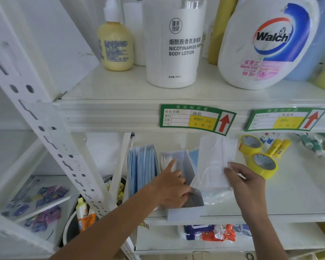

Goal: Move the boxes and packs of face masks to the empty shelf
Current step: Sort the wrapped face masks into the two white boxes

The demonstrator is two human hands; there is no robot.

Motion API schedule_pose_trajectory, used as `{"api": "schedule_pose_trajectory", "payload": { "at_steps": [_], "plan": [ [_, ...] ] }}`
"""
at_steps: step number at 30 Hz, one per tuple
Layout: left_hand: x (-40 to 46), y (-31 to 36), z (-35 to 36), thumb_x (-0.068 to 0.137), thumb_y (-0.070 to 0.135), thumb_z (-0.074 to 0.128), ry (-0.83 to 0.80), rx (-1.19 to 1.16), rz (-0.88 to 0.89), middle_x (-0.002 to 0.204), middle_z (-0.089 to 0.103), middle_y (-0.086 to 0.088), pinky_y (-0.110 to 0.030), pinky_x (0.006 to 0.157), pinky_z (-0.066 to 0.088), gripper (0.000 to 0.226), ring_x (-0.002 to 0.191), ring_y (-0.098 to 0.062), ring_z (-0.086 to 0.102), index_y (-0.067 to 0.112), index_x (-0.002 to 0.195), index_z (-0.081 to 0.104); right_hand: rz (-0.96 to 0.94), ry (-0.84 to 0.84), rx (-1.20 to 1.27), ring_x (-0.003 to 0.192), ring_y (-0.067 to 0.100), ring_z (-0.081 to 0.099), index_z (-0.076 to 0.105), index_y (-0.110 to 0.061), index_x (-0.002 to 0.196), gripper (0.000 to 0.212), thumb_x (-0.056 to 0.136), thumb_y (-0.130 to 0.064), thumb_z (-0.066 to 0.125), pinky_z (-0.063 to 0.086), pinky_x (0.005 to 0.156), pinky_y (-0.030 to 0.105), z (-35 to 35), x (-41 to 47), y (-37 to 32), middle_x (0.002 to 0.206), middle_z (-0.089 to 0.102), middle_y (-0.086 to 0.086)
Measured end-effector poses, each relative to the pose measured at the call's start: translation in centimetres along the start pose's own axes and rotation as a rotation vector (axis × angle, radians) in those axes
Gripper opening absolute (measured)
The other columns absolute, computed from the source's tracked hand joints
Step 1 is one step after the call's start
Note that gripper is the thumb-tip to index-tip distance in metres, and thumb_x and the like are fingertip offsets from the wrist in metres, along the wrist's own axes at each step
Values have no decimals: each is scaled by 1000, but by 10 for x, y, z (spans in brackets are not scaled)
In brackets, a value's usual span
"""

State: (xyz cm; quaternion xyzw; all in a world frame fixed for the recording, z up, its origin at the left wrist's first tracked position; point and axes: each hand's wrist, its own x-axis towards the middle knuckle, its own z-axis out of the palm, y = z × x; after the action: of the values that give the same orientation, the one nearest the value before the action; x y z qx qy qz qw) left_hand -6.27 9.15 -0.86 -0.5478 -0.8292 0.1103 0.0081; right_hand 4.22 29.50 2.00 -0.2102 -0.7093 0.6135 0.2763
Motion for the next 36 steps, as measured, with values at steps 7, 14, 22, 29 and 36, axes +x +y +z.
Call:
{"api": "schedule_pose_trajectory", "payload": {
  "at_steps": [7, 14, 22, 29, 36],
  "plan": [
    [4, 7, -16, 106, 43, 23, 27, -74, -92, 79, 67, 5, -65, 121, 5, 55, 108, -22, 64, 21, 86, 70, 24, 32, -37, 68, -1, 66, 77, -29, 85, 19, 85, -10, 75, 50, 67, 26, -6, -6, -4, 85, 75, -10],
    [-19, 12, -7, 99, 45, 29, 175, -4, -248, 84, 74, 8, -63, 121, -8, 47, 99, -18, 67, 28, 79, 69, -186, -12, -332, 70, 0, 65, 72, -37, 81, 28, 80, -10, 77, 44, 59, 6, -4, -9, -38, 77, 71, -19],
    [-38, 23, -1, 100, 51, 34, 171, -71, -449, 144, 52, -9, -61, 119, -15, 48, 146, -30, 32, 22, 109, 71, -295, -374, -757, 48, 18, 37, 48, -14, 48, 28, 70, -9, 65, 38, 51, 19, 54, -13, -58, 48, 42, 4],
    [-44, 29, 8, 100, 49, 39, 260, -229, -548, 155, 40, -2, -59, 122, -11, 40, 152, -28, 24, 29, 126, 62, -89, -491, -765, 76, 18, 61, 74, -14, 76, 11, 74, -20, 65, 47, 58, 25, 92, -1, -54, 78, 67, 3],
    [-43, 31, 16, 97, 50, 43, 316, -268, -615, 147, 49, -3, -61, 124, 5, 43, 144, -25, 39, 24, 129, 57, -54, -460, -868, 98, 20, 51, 56, -23, 127, 42, 85, -18, 62, 41, 78, 27, 95, -2, -28, 117, 58, 6]
  ]
}}
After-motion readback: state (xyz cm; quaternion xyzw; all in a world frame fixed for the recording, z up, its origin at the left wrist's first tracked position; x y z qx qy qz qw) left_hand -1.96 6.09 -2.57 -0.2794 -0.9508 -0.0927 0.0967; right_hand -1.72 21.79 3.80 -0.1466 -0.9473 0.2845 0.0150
